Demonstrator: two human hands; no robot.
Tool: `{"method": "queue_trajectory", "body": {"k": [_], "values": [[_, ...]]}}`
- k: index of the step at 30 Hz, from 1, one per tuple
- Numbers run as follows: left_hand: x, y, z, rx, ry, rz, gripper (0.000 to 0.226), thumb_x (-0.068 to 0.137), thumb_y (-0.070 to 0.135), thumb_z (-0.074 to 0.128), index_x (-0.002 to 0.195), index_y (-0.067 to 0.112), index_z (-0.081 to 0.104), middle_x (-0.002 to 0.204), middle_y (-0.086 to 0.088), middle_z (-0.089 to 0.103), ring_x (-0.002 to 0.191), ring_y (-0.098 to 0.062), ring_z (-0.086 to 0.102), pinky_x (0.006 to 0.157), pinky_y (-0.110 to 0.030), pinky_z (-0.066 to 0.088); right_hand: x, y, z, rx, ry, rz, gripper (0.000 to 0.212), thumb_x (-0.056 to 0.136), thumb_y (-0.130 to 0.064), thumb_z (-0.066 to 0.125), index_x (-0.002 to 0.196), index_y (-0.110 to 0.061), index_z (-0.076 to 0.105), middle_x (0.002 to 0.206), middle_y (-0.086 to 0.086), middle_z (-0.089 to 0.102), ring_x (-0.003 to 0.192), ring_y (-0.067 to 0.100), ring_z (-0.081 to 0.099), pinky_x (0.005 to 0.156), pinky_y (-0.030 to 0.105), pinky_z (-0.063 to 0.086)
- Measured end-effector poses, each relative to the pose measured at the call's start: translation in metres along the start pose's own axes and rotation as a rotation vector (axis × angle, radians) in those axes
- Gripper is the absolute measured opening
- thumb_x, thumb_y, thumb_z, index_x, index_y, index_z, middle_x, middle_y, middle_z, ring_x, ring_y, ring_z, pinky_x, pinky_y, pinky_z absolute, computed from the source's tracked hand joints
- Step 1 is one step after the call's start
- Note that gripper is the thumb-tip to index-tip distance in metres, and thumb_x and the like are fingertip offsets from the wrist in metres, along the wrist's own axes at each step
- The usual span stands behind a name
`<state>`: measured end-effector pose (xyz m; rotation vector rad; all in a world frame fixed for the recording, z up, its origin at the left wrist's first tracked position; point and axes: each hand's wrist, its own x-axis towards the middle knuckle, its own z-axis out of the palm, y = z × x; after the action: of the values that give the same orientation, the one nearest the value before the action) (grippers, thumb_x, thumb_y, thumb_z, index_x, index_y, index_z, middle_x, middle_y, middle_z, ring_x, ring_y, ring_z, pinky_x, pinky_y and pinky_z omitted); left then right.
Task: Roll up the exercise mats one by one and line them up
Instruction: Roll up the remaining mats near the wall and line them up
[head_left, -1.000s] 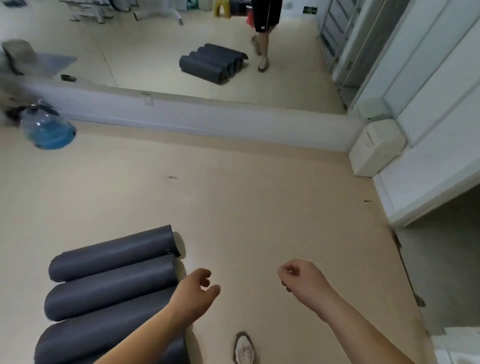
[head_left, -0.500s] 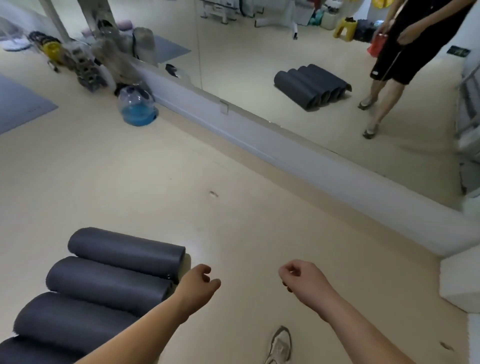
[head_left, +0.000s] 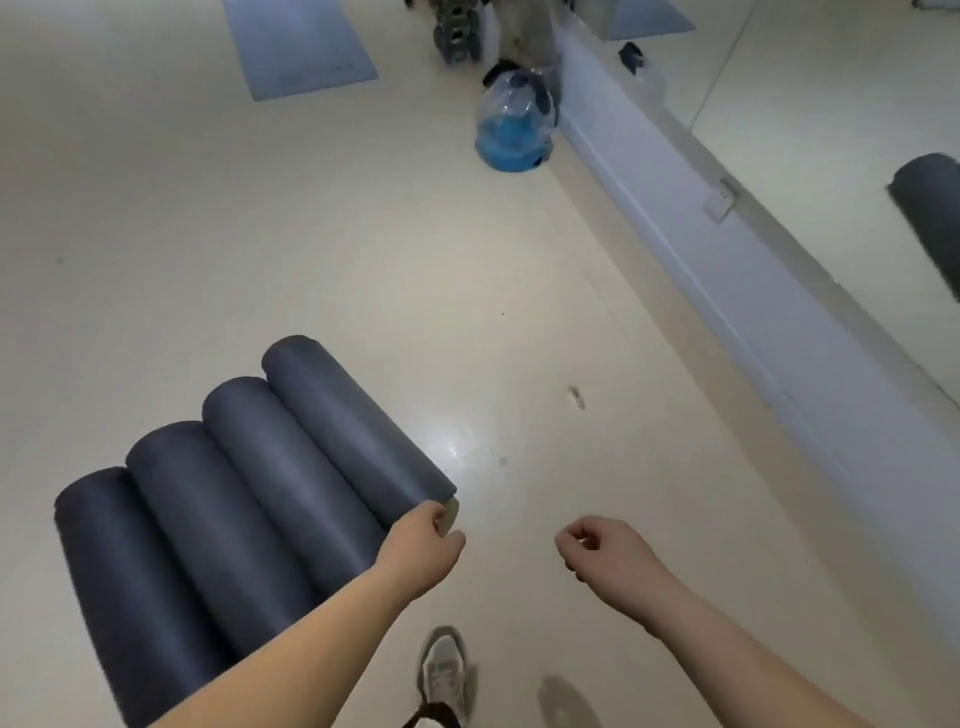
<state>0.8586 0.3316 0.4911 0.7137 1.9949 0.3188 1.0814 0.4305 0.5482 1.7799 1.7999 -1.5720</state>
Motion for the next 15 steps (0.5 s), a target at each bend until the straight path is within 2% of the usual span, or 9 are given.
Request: {"method": "queue_trajectory", "body": {"k": [3,5,7,9,11,13,15], "values": [[0.076,-0.039,0.025,-0.045,0.029,-0.082,0.022,0.098,0.030,0.058,0.113,0.014,0.058,0.103,-0.001,0.065,0.092,-0.023,0.065,0.076,-0.036,0.056,0.086,0.022,0.031,-0.028,-0.047,-0.009,0.018,0.097,-0.037,0.058,0.092,-0.026,0.071,0.093,0.009,0.074,0.072,0.016,0.063,0.062,0.028,0.046],[0.126,-0.077,0.050,-0.073,0.076,-0.123,0.023,0.097,0.029,0.059,0.107,0.008,0.057,0.097,-0.002,0.062,0.080,-0.020,0.057,0.070,-0.033,0.050,0.136,0.050,0.059,-0.050,-0.079,-0.025,0.016,0.096,-0.038,0.058,0.093,-0.028,0.071,0.085,0.007,0.072,0.069,0.014,0.061,0.062,0.028,0.045],[0.176,-0.117,0.076,-0.090,0.145,-0.161,0.029,0.097,0.032,0.059,0.107,0.005,0.055,0.101,-0.006,0.061,0.079,-0.021,0.057,0.068,-0.034,0.050,0.185,0.086,0.091,-0.090,-0.115,-0.061,0.014,0.097,-0.039,0.059,0.100,-0.032,0.071,0.081,-0.004,0.068,0.066,0.010,0.059,0.063,0.024,0.047],[0.229,-0.156,0.101,-0.129,0.217,-0.216,0.033,0.100,0.039,0.058,0.113,0.009,0.051,0.115,-0.009,0.059,0.084,-0.023,0.062,0.068,-0.035,0.054,0.233,0.123,0.123,-0.129,-0.131,-0.119,0.017,0.098,-0.041,0.060,0.112,-0.035,0.068,0.092,-0.012,0.070,0.072,0.004,0.063,0.070,0.020,0.051],[0.280,-0.189,0.123,-0.189,0.312,-0.272,0.044,0.102,0.045,0.056,0.128,0.011,0.046,0.131,-0.011,0.051,0.096,-0.026,0.063,0.081,-0.040,0.057,0.283,0.155,0.153,-0.150,-0.144,-0.173,0.023,0.097,-0.043,0.062,0.119,-0.037,0.065,0.102,-0.014,0.069,0.080,0.001,0.065,0.078,0.020,0.053],[0.325,-0.212,0.139,-0.261,0.430,-0.314,0.063,0.103,0.051,0.053,0.146,0.008,0.035,0.144,-0.015,0.040,0.110,-0.034,0.058,0.092,-0.045,0.053,0.331,0.174,0.177,-0.162,-0.149,-0.232,0.030,0.097,-0.047,0.062,0.126,-0.041,0.061,0.112,-0.017,0.066,0.086,-0.001,0.066,0.082,0.019,0.052],[0.359,-0.222,0.155,-0.323,0.545,-0.320,0.073,0.104,0.052,0.049,0.157,0.009,0.023,0.156,-0.022,0.028,0.120,-0.042,0.052,0.100,-0.048,0.049,0.374,0.180,0.197,-0.150,-0.136,-0.294,0.039,0.096,-0.052,0.062,0.134,-0.046,0.055,0.122,-0.020,0.059,0.092,-0.004,0.066,0.085,0.018,0.051]]}}
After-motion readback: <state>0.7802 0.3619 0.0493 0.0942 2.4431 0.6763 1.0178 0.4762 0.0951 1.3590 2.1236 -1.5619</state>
